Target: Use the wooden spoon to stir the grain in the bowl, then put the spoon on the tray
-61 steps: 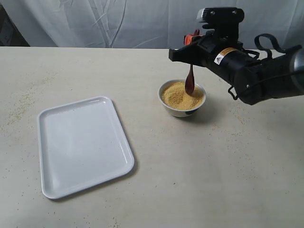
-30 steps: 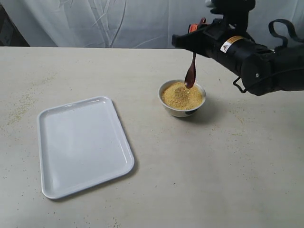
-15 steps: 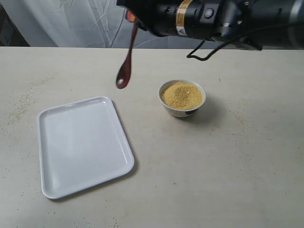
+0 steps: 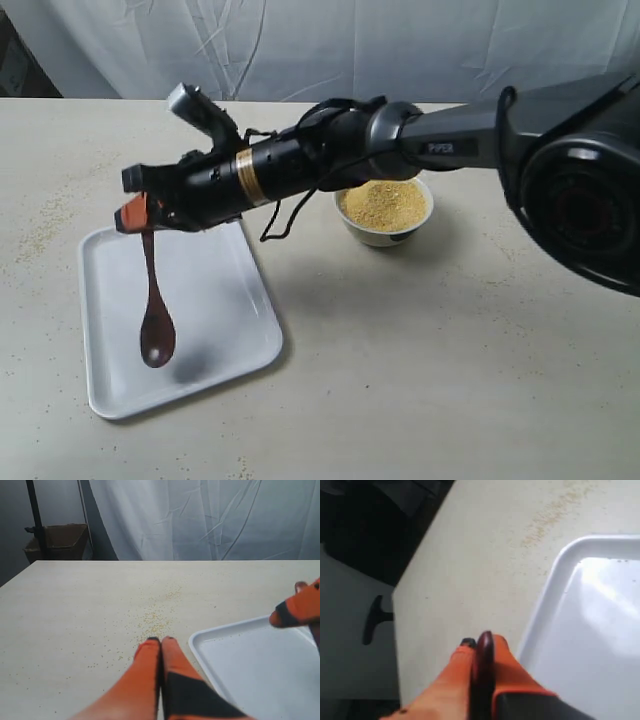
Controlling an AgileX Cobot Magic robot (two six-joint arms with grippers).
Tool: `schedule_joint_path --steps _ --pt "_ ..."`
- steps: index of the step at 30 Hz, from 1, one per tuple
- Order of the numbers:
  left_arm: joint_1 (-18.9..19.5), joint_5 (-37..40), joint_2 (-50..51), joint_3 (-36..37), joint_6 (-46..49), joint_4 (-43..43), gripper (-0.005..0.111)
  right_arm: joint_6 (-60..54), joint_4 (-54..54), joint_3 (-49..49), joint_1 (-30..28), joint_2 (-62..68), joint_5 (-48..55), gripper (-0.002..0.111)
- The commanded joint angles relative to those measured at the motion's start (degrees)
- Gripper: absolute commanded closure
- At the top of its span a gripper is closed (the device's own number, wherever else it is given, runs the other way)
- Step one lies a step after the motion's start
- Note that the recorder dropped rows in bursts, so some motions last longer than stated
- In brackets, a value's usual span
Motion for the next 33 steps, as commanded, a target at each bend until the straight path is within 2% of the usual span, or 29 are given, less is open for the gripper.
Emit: schedule_joint_path --steps 1,5,8,11,14,16,19,21,22,24,29,33 --pt "0.2 -0.8 -0.2 0.2 0.0 0.1 0.107 2.0 -5.7 -0.7 1.6 1.9 9.3 0.071" --pt "0.2 -0.8 -0.2 0.2 0.0 0.1 0.107 2.0 -9.8 -0.7 2.2 1.9 16.1 0.029" --pt "0.2 -0.8 -0.2 0.2 0.0 0.1 0.107 2.0 -10.6 -0.7 2.2 0.8 21.6 0.024" --pt "0.2 -0.8 -0.2 0.2 0.0 0.1 0.107 2.0 -10.8 -0.7 2.2 -2.2 32.4 0.023" --pt "0.2 -0.8 -0.2 0.2 0.0 0.1 0.107 2.0 -10.9 -0.7 2.2 -5.8 34.0 0.023" --pt "0.2 -0.8 -0.2 0.2 0.0 0.1 0.107 2.0 -11.2 -0.7 2.2 -9.3 28.7 0.029" --pt "0.2 -0.8 -0.2 0.2 0.0 0.1 0.107 -2.9 -11.2 -0.7 1.4 -14.3 11.7 0.067" --pt "0.2 -0.8 -0.2 0.2 0.0 0.1 0.107 -10.9 -11.2 -0.7 0.0 -15.6 4.6 0.100" --pt "0.2 -0.8 -0.2 0.2 0.0 0.1 0.107 -16.2 -11.2 -0.7 -1.0 -15.9 1.8 0.108" --pt "0.2 -0.8 -0.2 0.2 0.0 0.1 0.107 -19.7 -11.2 -0.6 -3.8 -16.3 2.1 0.108" --pt "0.2 -0.8 -0.2 0.2 0.0 0.1 0.107 -16.3 -11.2 0.7 -8.0 -18.3 8.8 0.108" --pt "0.2 -0.8 -0.2 0.2 0.0 0.1 0.107 -15.9 -11.2 6.7 -8.3 -24.3 11.6 0.108"
